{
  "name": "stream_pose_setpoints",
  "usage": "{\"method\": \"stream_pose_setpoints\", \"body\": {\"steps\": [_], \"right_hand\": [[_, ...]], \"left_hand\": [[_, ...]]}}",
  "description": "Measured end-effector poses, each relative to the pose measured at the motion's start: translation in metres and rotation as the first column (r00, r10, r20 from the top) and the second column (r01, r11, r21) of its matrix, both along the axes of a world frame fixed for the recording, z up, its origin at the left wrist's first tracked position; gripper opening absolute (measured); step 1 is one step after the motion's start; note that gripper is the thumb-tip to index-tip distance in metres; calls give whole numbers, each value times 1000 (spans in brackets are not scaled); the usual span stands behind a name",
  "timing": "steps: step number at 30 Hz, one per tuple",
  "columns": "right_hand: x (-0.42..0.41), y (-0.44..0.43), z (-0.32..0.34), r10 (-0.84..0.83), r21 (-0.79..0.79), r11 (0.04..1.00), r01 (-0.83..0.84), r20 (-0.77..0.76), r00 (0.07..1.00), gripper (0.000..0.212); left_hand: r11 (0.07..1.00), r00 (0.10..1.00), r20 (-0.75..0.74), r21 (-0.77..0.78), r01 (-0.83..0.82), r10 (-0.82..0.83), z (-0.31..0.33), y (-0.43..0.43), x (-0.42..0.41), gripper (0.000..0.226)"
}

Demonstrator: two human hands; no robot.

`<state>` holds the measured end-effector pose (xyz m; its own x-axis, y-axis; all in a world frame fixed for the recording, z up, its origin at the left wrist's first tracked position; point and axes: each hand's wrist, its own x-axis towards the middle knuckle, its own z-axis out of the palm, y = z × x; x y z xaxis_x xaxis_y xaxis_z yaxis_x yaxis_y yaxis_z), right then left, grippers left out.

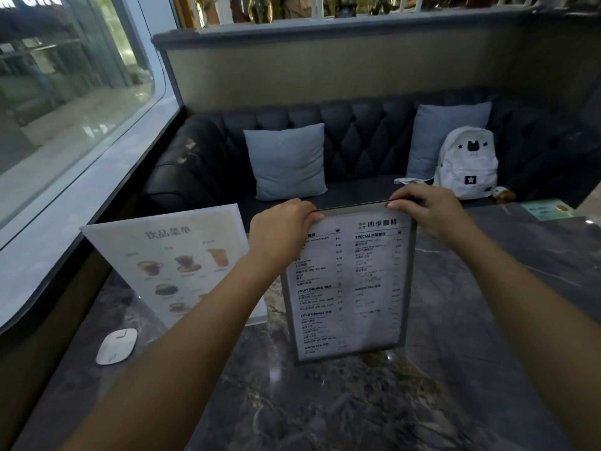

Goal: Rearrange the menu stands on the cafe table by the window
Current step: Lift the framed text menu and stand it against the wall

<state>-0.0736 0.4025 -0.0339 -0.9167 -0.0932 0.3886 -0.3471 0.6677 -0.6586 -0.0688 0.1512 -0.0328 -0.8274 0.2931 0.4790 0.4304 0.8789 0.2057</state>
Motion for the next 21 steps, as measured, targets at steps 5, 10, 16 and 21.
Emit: {"method": "stream_pose_setpoints", "body": {"steps": [5,10,16,21], "right_hand": [[2,-1,1,0,-8,1000,0,2,1000,5],[5,2,4,-3,34,999,1,51,999,9],[9,7,2,-83,-117,989,92,85,993,41],[21,15,-25,-148,-228,960,165,90,985,42]], "left_hand": [[1000,1000,-4,7,-1,1,0,1,2,31],[999,998,48,32,34,-36,5,-2,2,29],[982,996,76,186,25,-40,4,-7,10,32],[846,998,69,533,-35,-2,-22,-9,36,58]]}}
